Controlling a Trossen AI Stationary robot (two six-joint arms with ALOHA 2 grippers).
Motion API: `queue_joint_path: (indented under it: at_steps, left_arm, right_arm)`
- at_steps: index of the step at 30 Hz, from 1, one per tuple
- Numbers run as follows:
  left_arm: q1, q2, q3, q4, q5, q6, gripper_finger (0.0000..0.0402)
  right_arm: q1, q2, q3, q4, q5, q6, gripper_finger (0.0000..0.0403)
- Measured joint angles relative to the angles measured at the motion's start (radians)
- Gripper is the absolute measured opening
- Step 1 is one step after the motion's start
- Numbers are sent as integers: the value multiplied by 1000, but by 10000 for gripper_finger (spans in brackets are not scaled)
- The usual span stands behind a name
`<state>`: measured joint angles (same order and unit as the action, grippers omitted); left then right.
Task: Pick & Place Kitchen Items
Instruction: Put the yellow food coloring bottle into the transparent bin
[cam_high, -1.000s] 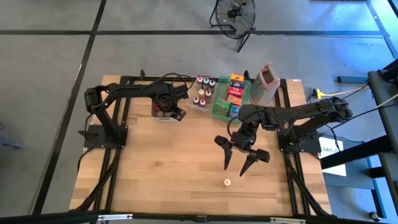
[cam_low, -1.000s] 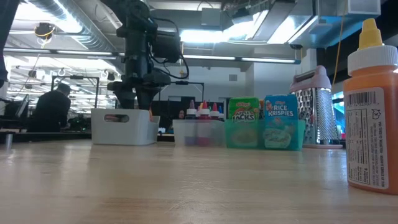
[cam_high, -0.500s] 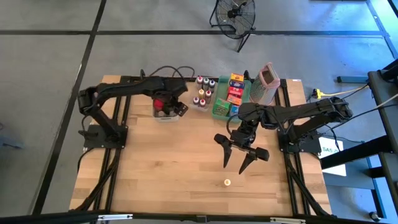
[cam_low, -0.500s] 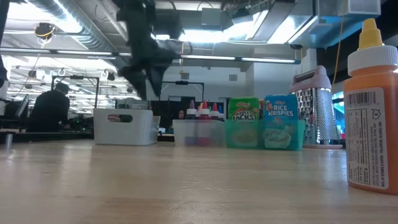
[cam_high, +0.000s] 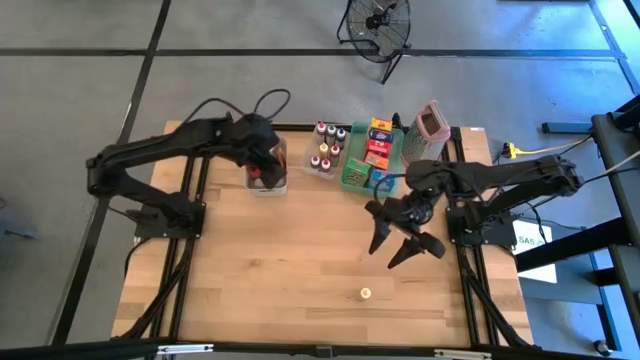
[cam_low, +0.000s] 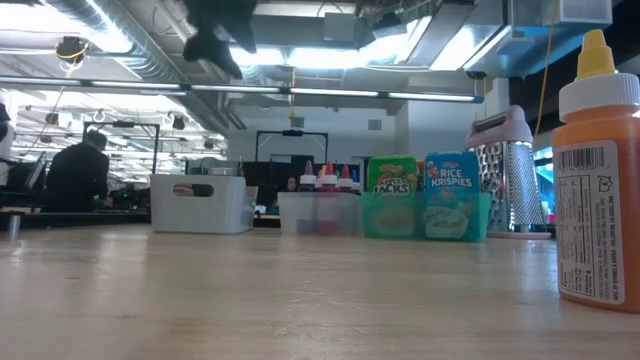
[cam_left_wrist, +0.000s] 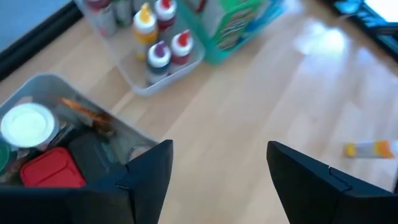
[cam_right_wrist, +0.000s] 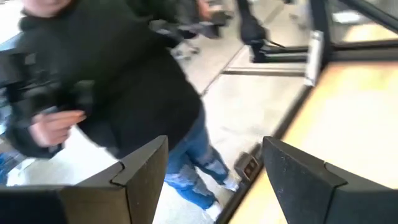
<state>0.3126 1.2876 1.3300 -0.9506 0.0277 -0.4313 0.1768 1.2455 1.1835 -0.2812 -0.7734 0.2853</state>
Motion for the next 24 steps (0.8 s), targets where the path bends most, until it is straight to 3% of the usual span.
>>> queue_joint_path:
  at_steps: [6, 15, 20, 24]
  left_arm:
    - [-92, -61, 0, 55, -2, 53, 255]
    - [-305, -29, -1, 296, -2, 399, 255]
    - [-402, 18, -1, 400, 0, 550, 255]
    - [-460, 85, -1, 430, 0, 576, 255]
  right_arm:
    - [63, -57, 0, -86, 177, 74, 264]
    - [211, -115, 0, -79, 448, 146, 264]
    - [336, -121, 0, -82, 712, 145, 264]
    - [429, -121, 0, -83, 924, 123, 264]
